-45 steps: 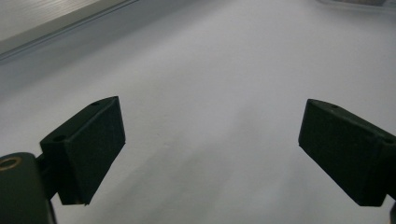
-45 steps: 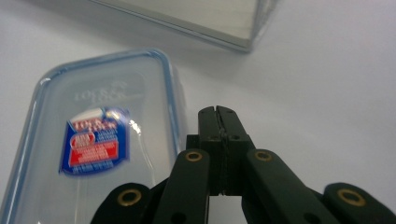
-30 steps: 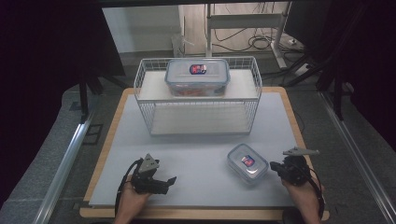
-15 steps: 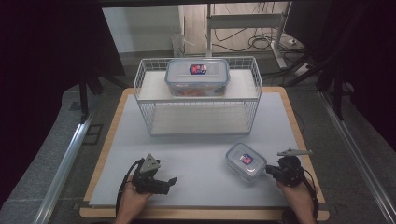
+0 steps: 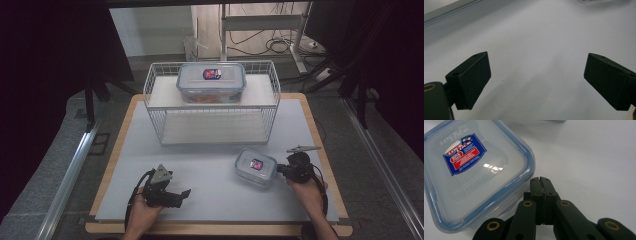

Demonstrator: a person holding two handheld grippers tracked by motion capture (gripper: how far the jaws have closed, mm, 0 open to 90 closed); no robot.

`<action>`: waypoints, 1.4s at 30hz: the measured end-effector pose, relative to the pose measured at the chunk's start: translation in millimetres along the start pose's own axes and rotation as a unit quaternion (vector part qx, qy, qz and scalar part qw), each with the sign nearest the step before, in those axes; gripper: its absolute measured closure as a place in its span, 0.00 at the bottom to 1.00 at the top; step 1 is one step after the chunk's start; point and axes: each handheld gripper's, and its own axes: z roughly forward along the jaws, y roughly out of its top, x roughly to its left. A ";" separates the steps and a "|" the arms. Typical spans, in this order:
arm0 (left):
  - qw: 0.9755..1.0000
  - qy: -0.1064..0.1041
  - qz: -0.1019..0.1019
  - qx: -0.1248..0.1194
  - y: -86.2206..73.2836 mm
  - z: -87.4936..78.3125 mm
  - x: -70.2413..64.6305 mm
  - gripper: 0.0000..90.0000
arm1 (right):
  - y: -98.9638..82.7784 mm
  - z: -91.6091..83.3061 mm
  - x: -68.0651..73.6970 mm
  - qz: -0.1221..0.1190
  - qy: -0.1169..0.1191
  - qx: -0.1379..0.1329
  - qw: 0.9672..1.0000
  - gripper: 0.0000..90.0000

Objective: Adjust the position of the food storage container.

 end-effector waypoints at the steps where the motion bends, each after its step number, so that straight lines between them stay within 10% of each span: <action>1: 1.000 0.000 -0.001 0.000 0.0 -0.1 0.1 0.08 | 3.1 3.7 1.6 -0.006 0.001 0.000 1.000 0.99; 14: 0.999 0.004 -0.051 0.011 6.5 1.1 12.4 0.09 | 33.0 40.7 39.8 -0.058 0.038 0.004 0.998 0.99; 19: 0.999 0.040 -0.027 0.002 18.1 0.8 14.9 0.25 | 41.0 52.9 56.2 -0.076 0.054 0.004 0.996 0.99; 27: 0.999 0.004 -0.035 0.015 47.4 38.5 29.9 0.81 | 42.5 56.5 65.7 -0.080 0.060 0.005 0.995 0.99; 33: 0.997 -0.036 -0.045 0.043 60.8 81.5 27.0 0.89 | 33.4 48.4 66.0 -0.077 0.077 0.002 0.994 0.99; 42: 0.996 -0.041 -0.055 0.048 52.9 66.7 21.6 0.92 | 34.0 53.4 79.1 -0.096 0.072 0.007 0.993 0.99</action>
